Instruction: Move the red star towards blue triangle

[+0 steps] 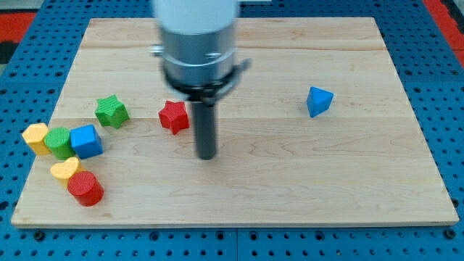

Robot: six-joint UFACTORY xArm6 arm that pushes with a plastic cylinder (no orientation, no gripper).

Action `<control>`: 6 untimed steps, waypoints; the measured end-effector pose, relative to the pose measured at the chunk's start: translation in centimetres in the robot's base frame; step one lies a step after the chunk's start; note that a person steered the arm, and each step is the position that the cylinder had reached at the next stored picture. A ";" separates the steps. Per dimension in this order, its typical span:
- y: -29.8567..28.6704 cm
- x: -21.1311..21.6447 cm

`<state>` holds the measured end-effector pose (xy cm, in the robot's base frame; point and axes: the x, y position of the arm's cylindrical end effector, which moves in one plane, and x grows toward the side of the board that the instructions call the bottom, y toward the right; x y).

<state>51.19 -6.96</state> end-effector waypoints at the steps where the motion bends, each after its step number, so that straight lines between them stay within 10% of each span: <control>1: -5.0 -1.9; 6: -6.2 -6.6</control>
<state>44.61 -13.12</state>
